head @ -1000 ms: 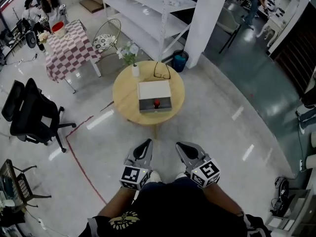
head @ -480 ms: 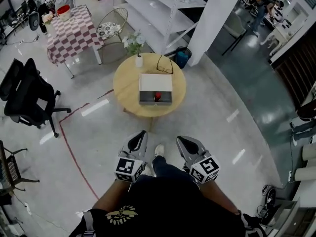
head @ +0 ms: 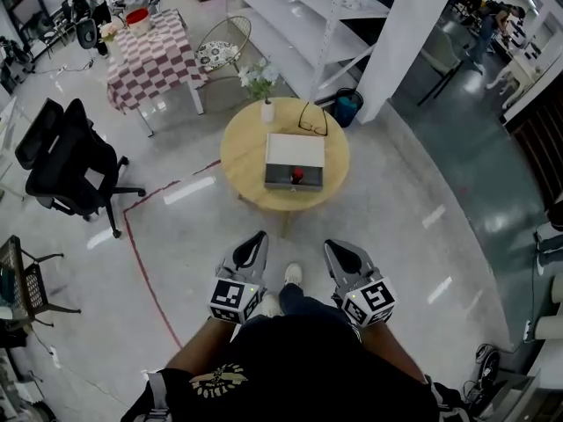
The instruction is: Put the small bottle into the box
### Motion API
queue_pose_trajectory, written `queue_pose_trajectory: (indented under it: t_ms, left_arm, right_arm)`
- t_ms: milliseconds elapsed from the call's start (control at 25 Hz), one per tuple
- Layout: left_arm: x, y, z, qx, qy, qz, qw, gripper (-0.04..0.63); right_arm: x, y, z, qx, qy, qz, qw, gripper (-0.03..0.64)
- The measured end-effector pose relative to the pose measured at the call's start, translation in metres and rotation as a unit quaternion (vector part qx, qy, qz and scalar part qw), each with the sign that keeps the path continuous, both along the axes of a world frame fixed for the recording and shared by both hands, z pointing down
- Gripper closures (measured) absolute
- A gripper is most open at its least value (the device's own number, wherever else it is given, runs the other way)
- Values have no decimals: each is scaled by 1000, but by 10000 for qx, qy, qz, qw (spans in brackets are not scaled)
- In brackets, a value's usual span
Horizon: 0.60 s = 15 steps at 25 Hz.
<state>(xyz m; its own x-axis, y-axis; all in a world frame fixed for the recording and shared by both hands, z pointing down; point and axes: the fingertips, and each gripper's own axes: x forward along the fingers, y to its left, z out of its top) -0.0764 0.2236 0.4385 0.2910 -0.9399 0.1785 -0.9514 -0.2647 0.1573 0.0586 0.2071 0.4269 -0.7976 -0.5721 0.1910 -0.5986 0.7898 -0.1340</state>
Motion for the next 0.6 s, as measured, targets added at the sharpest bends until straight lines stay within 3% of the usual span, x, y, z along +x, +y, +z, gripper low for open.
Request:
queue_pose_trajectory:
  t_ms: [200,400,600]
  left_arm:
    - [2,-5,0,93,-134,-93,9998,595]
    - [-11,-16,4,-72,-157,-275,9995,595]
    - [-24,-47,11,-64,-320,-391,9987,595]
  right_arm:
    - [6,-11,0,118,76,37,9999,611]
    - [17,-29,-1,282,168,126,9994,611]
    - [34,-68,5,186,90,352,9992,611]
